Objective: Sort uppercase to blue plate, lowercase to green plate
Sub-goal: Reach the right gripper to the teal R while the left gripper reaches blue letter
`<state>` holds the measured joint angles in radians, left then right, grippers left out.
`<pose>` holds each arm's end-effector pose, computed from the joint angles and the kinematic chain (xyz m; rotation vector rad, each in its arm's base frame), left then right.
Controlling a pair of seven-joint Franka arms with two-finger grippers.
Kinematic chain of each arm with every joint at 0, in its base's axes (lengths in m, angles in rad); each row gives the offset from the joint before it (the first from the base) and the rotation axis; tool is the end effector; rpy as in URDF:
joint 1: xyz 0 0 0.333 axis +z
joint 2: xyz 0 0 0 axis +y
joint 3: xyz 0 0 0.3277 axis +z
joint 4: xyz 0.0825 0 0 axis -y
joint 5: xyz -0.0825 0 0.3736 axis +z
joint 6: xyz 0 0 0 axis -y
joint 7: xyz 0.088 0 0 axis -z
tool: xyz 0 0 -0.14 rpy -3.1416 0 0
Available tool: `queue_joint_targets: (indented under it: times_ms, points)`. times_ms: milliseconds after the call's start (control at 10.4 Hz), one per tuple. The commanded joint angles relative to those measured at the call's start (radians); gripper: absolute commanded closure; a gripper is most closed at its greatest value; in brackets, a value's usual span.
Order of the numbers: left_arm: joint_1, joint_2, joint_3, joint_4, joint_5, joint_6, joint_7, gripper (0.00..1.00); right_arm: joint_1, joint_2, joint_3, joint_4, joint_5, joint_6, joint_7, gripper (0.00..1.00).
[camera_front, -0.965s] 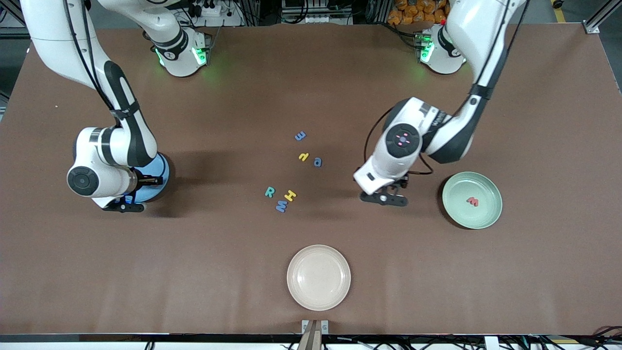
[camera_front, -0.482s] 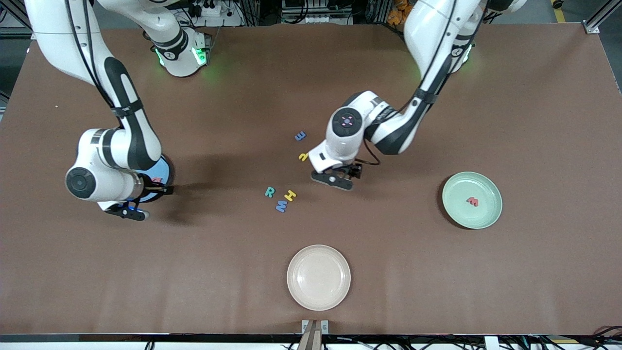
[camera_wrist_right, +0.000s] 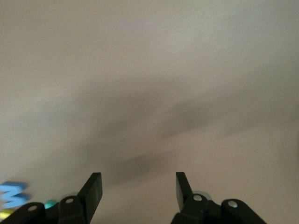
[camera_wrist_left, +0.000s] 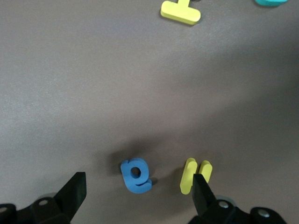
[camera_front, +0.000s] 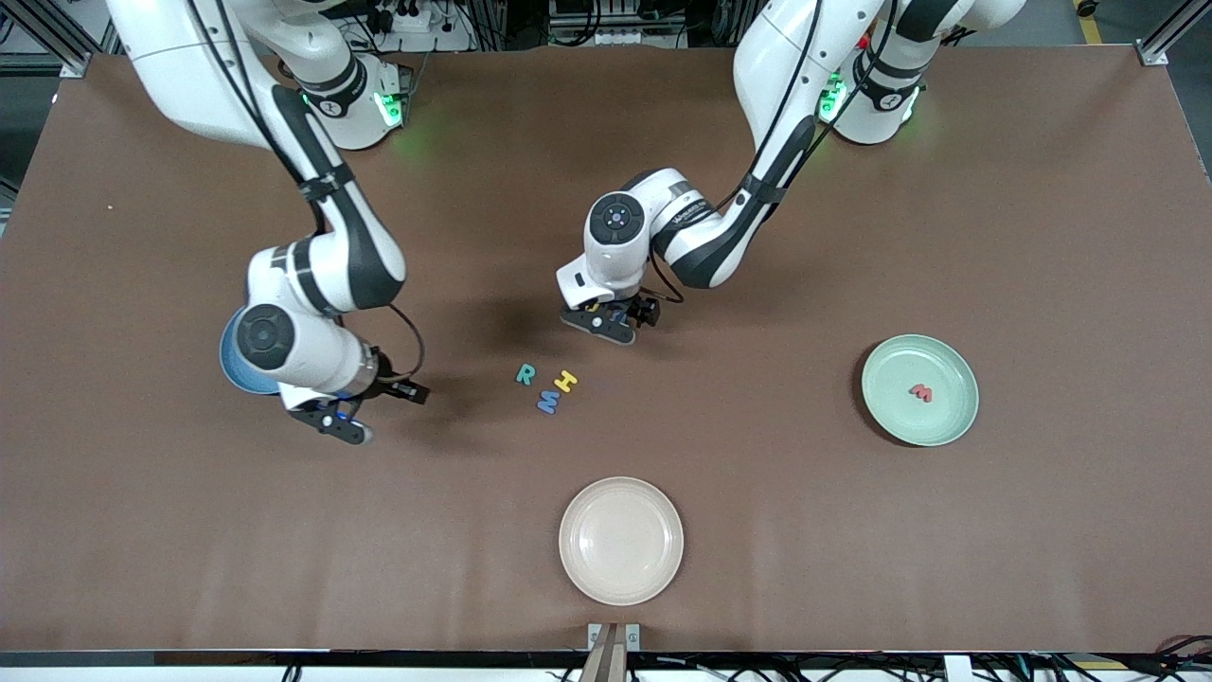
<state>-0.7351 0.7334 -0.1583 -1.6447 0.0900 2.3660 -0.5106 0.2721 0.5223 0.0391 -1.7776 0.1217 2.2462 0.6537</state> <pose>0.4407 -0.5259 0.1723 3.0453 -0.6287 -0.0449 0.6166 0.2035 0.2446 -2.9939 0.6474 0.1531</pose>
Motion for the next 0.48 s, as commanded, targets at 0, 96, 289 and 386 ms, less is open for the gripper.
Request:
queue_joint_targets:
  times_ms: [0, 96, 289, 386]
  points:
    - [-0.004, 0.003, 0.016, 0.016, 0.011, -0.001, -0.017, 0.00, 0.028, 0.057, 0.041, 0.055, -0.025, 0.066, 0.143, 0.28]
    - [-0.001, 0.003, 0.017, 0.014, 0.010, -0.001, -0.019, 0.00, 0.044, 0.076, 0.060, 0.055, -0.072, 0.088, 0.221, 0.28]
    - [-0.001, 0.004, 0.019, 0.003, 0.011, -0.004, -0.089, 0.00, 0.064, 0.094, 0.094, 0.052, -0.167, 0.108, 0.386, 0.28]
    - [-0.004, 0.006, 0.020, 0.003, 0.011, -0.004, -0.113, 0.02, 0.075, 0.099, 0.119, 0.047, -0.172, 0.122, 0.439, 0.28]
